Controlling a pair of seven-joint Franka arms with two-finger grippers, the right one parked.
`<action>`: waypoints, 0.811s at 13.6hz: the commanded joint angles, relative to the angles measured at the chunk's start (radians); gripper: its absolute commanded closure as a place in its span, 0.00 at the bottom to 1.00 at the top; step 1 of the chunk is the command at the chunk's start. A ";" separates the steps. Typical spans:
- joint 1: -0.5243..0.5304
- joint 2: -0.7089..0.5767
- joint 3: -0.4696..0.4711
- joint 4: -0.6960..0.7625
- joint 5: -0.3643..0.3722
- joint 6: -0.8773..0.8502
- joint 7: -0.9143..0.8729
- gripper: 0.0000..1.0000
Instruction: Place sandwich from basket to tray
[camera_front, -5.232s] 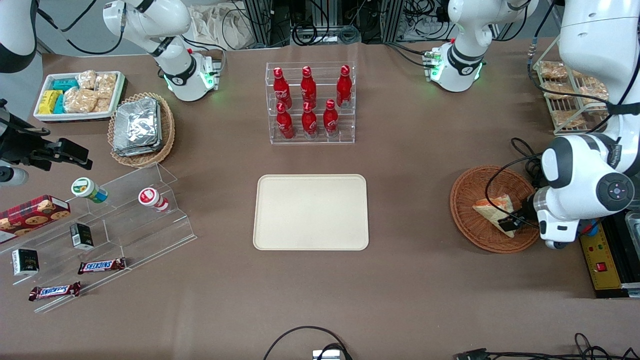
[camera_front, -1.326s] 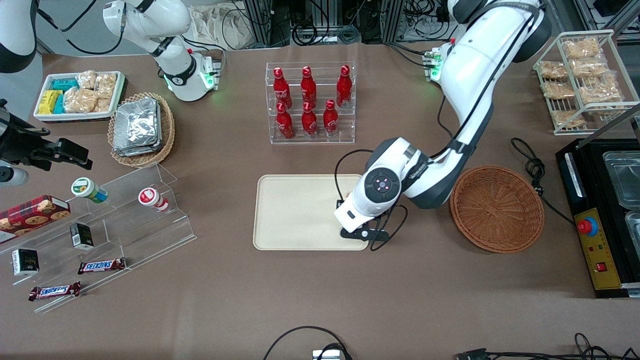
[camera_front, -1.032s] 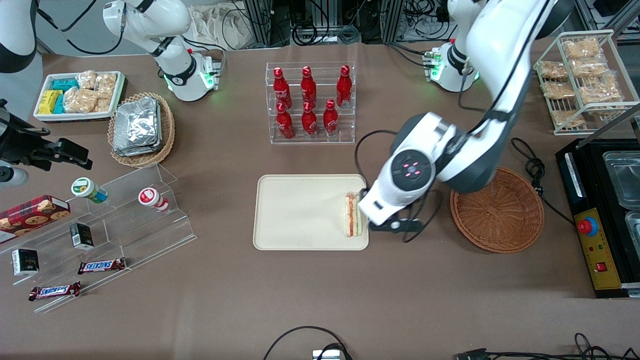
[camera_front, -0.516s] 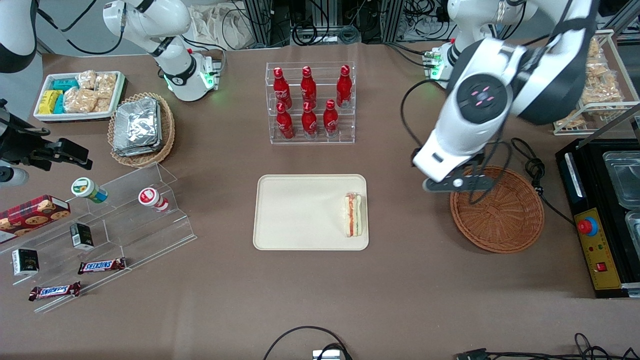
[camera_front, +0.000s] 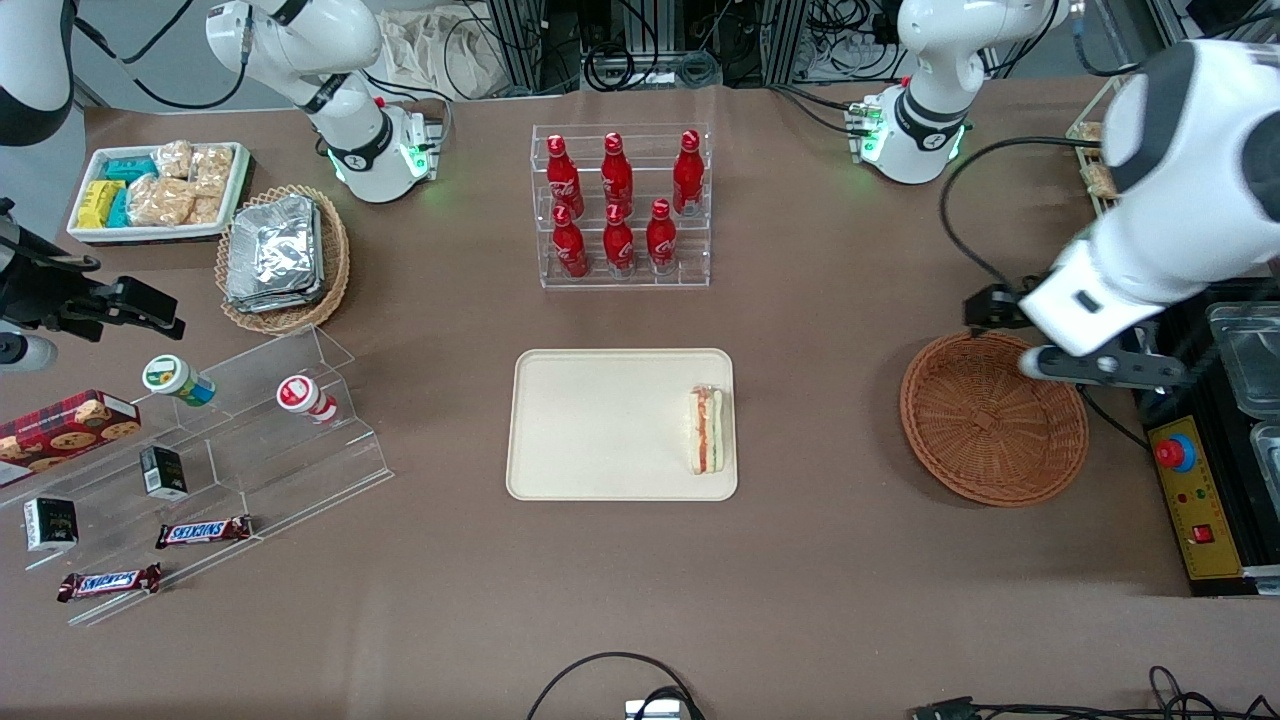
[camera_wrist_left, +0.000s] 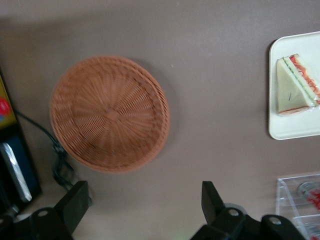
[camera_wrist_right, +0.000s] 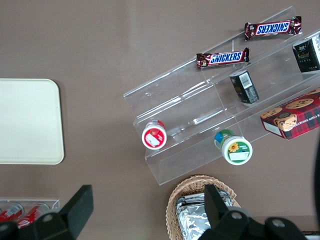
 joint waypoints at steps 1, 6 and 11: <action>0.035 0.065 0.034 0.090 0.005 -0.063 0.052 0.00; 0.043 0.073 0.039 0.105 -0.004 -0.055 0.040 0.00; 0.054 -0.016 0.041 -0.029 -0.047 -0.002 0.038 0.00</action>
